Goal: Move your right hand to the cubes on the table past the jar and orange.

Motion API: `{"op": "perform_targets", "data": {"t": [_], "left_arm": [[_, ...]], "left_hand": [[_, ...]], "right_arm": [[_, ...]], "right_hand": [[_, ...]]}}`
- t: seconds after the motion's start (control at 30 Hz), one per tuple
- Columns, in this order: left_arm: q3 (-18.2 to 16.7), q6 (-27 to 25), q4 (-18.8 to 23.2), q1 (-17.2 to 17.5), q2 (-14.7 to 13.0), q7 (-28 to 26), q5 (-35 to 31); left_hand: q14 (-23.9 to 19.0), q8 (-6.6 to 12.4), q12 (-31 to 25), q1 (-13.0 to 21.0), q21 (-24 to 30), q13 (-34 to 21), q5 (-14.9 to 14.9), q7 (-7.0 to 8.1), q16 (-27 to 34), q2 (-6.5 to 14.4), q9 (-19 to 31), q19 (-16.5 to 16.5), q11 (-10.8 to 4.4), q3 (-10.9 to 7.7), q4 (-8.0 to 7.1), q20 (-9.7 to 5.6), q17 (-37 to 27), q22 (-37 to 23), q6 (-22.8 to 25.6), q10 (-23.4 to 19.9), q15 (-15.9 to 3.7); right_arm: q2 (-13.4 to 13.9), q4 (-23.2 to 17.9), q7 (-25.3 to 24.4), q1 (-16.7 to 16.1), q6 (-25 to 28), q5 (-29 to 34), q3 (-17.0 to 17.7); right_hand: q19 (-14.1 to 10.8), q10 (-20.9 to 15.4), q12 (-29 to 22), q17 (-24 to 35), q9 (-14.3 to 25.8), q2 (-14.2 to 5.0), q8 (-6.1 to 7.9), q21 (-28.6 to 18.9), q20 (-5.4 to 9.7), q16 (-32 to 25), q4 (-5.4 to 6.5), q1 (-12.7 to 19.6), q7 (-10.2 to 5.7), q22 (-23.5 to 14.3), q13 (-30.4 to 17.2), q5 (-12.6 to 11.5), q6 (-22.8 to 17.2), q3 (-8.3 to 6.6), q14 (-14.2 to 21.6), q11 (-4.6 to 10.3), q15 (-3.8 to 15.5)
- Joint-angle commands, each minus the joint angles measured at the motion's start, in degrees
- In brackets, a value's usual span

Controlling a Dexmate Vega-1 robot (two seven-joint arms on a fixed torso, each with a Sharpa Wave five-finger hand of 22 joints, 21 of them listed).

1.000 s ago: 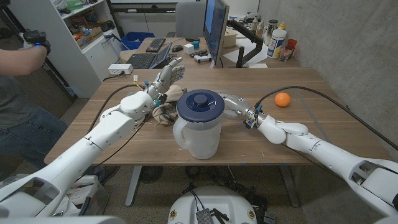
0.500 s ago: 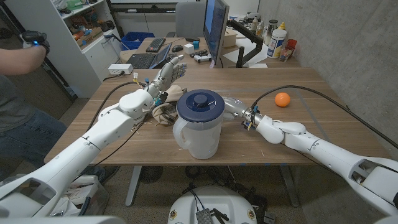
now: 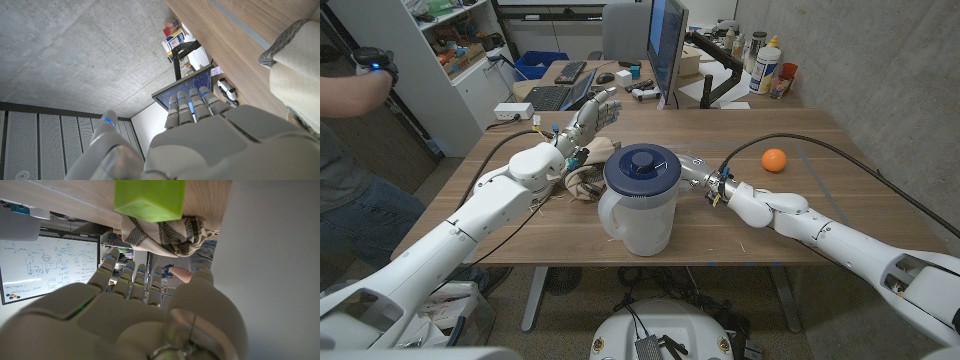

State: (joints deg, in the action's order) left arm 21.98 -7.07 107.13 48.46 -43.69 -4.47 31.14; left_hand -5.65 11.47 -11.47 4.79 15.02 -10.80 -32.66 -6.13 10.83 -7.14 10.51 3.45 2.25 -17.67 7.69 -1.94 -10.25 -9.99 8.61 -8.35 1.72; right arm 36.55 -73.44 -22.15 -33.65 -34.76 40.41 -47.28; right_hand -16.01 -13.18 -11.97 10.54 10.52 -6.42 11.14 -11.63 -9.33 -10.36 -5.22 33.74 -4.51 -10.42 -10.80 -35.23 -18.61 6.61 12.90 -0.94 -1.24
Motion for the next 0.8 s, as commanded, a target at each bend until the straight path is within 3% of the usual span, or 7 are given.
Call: {"op": "perform_targets", "data": {"t": [0.03, 0.13, 0.3, 0.8], "left_arm": [[-0.5, 0.6, 0.4, 0.3, -1.2, 1.2, 0.2], [-0.7, 0.3, 0.7, 0.4, -1.6, 1.3, 0.2], [-1.0, -0.2, 1.6, 0.7, -2.1, 0.9, 0.1], [-1.0, -0.6, 2.5, 0.5, -1.9, -0.3, -0.7]], "left_hand": [[-0.5, 0.24, -0.2, 0.5, -0.2, -0.1, -0.2, -0.05, 0.2, -0.2, 0.4, 0.6, 0.10, 0.28, -0.19, -0.49, -0.2, -0.2, 0.5, -0.4, -0.01], [-0.5, 0.22, -0.2, 0.6, -0.3, -0.1, -0.2, -0.02, 0.2, -0.2, 0.4, 0.5, 0.05, 0.32, -0.19, -0.41, -0.2, -0.2, 0.5, -0.3, -0.01], [-0.5, 0.23, -0.2, 0.6, -0.4, -0.1, -0.3, -0.07, 0.2, -0.2, 0.4, 0.4, 0.14, 0.37, -0.20, -0.36, -0.2, -0.2, 0.5, -0.3, -0.04], [-0.5, 0.23, -0.2, 0.6, -0.7, -0.1, -0.4, 0.02, 0.2, -0.2, 0.4, 0.5, 0.19, 0.52, -0.21, -0.34, -0.2, -0.2, 0.7, -0.4, -0.04]], "right_arm": [[-1.0, 0.2, -0.2, 1.0, 1.5, 0.9, -0.9], [-1.2, 0.4, -0.6, 1.3, 1.6, 1.2, -1.2], [-1.3, 0.6, -0.8, 2.0, 1.3, 1.2, -1.5], [-2.5, 3.5, -1.9, 4.0, -0.2, 0.9, -2.6]], "right_hand": [[0.0, 0.0, -0.2, 0.1, 0.2, 0.25, 0.01, 0.0, -0.39, -0.3, -0.46, 0.7, 0.10, -0.1, -0.1, -0.1, 0.2, 0.16, 0.5, -0.16, -0.27], [-0.1, -0.1, -0.3, 0.1, 0.2, 0.26, 0.03, 0.0, -0.44, -0.3, -0.45, 0.7, 0.03, -0.1, -0.1, -0.1, 0.1, 0.18, 0.6, -0.16, -0.26], [-0.3, -0.5, -0.4, 0.1, 0.3, 0.32, 0.16, -0.1, -1.40, -0.2, -0.48, 0.8, -0.12, -0.1, -0.2, 0.0, -0.2, 0.23, 0.2, -0.22, -1.80], [-0.2, -0.9, -0.6, 0.1, 0.3, 0.28, 0.22, 0.0, -2.28, -0.4, -0.44, 0.7, -0.19, -0.1, -0.2, 0.0, -0.4, 0.29, 0.6, 0.13, -2.28]]}}
